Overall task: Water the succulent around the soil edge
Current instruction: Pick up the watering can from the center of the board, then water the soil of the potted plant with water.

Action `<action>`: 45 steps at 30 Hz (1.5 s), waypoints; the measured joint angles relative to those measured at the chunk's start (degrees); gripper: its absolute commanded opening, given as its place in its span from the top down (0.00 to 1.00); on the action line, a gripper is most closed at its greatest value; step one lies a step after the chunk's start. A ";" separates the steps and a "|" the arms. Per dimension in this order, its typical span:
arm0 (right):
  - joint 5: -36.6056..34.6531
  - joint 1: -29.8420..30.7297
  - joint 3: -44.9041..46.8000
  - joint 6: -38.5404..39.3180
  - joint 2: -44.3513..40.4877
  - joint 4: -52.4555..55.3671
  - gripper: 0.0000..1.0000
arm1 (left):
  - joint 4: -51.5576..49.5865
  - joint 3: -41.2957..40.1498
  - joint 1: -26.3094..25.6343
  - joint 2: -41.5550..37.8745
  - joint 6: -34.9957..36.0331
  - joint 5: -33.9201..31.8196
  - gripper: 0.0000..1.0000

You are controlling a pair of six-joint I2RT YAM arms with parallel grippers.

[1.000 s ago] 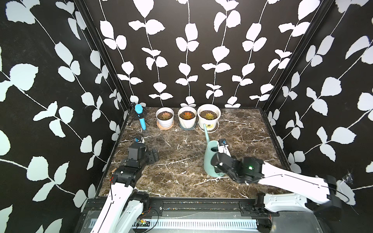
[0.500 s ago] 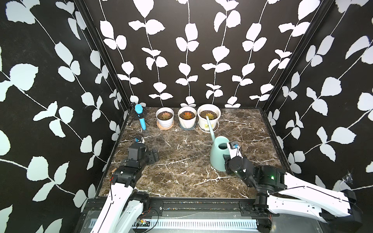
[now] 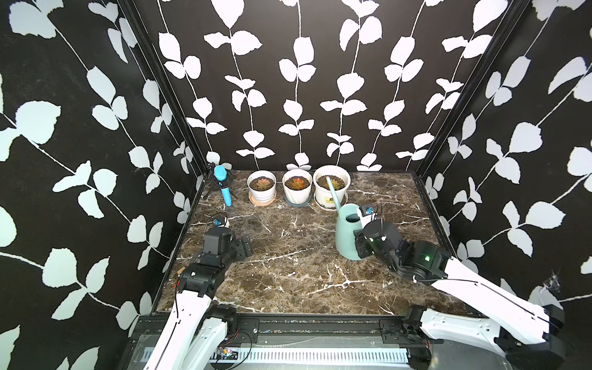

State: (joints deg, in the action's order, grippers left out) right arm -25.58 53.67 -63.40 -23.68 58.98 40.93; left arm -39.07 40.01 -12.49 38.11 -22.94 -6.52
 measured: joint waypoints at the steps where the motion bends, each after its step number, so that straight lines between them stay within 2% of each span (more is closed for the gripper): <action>1: 1.03 -0.66 -1.29 0.13 0.79 0.83 1.00 | 0.00 0.00 -0.02 0.00 0.00 -0.02 0.08; 9: 6.08 -3.96 -9.01 -0.11 6.80 6.12 1.00 | 0.00 0.00 -0.17 0.02 0.00 -0.13 0.08; 15: 10.60 -7.72 -19.04 -0.96 13.16 12.61 1.00 | 0.00 0.00 -0.22 0.02 0.00 -0.15 0.08; 29: 20.09 -14.08 -31.74 -2.93 22.05 22.29 1.00 | 0.00 0.00 -0.22 0.02 0.00 -0.15 0.08; 45: 25.66 -16.57 -46.14 -2.91 32.28 29.73 1.00 | 0.00 0.00 -0.22 0.00 0.00 -0.15 0.08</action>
State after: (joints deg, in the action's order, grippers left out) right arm 0.08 37.10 -109.54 -26.59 91.26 70.65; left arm -39.07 40.01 -12.71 38.11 -22.94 -6.68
